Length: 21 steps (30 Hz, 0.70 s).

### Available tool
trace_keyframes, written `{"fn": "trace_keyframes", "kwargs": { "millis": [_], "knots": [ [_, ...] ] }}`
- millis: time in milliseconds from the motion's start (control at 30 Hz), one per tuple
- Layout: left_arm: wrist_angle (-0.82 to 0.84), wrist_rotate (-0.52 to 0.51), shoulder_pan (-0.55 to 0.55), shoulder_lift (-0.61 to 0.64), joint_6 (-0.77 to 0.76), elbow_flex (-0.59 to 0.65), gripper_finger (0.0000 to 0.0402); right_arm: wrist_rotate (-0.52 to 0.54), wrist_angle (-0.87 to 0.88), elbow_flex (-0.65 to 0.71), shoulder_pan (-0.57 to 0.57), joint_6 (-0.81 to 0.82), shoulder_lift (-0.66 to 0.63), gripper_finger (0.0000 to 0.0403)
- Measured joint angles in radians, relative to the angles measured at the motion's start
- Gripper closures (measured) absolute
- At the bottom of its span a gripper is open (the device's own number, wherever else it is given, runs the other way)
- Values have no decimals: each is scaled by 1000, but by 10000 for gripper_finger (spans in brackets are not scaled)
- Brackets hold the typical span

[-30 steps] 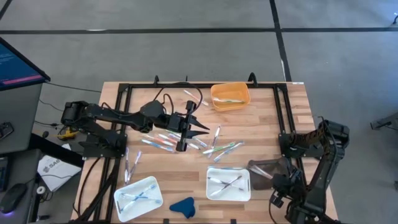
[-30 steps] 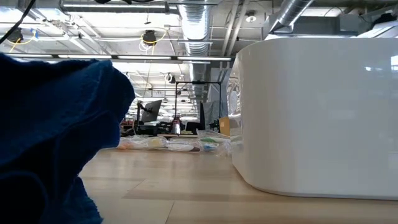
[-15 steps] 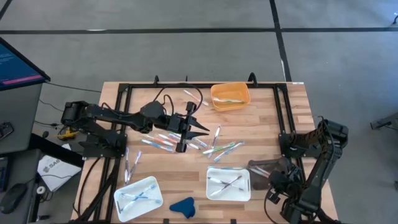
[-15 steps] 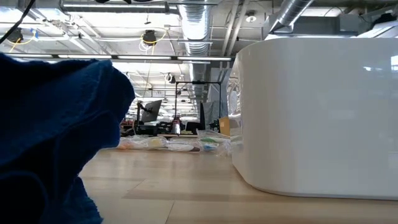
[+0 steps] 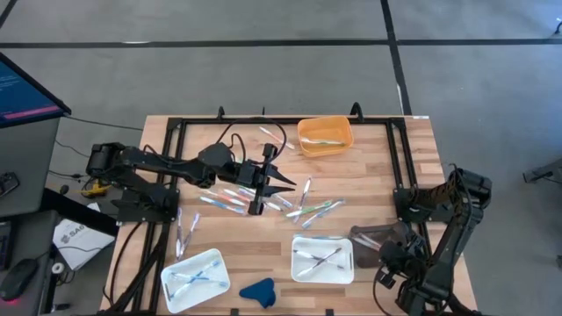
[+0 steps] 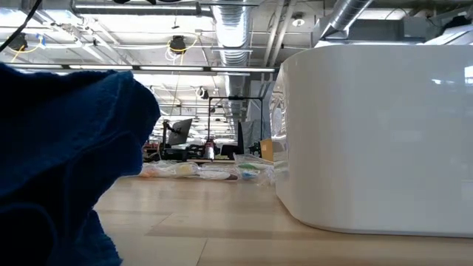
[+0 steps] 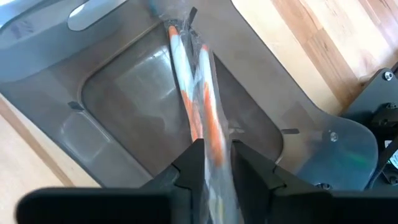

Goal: Pick & Place Toothbrushes
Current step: Put the orange toothbrush into the black bin

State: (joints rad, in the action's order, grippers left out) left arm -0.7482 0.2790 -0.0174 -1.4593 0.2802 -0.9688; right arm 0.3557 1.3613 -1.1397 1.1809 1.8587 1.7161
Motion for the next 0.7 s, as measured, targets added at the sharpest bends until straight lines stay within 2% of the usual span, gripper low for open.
{"fn": "trace_keyframes", "kwargs": {
  "millis": [133, 467, 600, 700],
  "knots": [
    [0, 0, 0, 0, 0, 0, 355, 0, 17, 0, -18, 0, 0, 293],
    [5, 0, 0, 0, 0, 0, 355, 0, 53, 0, -40, 0, 0, 166],
    [6, 0, 0, 0, 0, 0, 355, -27, 53, 0, -38, 5, 0, 155],
    [6, 0, 0, 0, 0, 0, 355, -85, 66, -1, -47, 109, 0, 176]
  ]
}}
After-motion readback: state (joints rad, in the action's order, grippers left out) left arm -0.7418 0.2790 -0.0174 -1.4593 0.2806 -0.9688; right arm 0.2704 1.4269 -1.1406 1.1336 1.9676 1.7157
